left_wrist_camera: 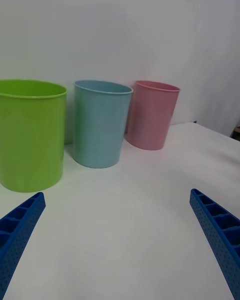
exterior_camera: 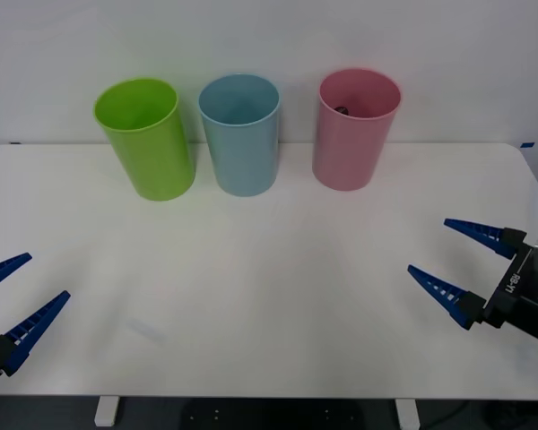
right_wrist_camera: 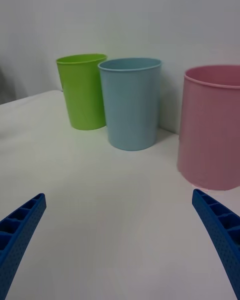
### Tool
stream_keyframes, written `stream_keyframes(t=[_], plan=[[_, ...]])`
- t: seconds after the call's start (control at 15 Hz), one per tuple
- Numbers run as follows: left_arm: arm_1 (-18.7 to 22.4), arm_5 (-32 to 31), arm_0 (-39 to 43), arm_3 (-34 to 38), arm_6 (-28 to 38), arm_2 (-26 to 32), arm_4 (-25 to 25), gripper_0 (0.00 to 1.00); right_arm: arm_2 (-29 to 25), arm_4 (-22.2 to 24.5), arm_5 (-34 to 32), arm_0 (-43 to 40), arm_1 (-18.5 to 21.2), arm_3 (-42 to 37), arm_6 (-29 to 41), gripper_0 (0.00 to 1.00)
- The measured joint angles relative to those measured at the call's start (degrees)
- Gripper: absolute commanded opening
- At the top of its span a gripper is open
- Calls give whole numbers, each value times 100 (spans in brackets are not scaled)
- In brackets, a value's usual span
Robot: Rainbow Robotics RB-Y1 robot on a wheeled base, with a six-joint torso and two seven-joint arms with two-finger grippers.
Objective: Grasp the object on the table and drop it into the matching bin: aluminum can to the light blue bin, PET bottle to the pink bin.
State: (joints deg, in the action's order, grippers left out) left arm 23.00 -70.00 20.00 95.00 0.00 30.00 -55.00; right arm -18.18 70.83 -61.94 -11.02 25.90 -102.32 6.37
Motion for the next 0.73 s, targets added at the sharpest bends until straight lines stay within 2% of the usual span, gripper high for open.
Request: stream_keyframes(t=[0.73], plan=[[0, 0, 0, 0, 0, 0, 0, 100, -256, 1, -12, -683, 2, -131, -21, 100]])
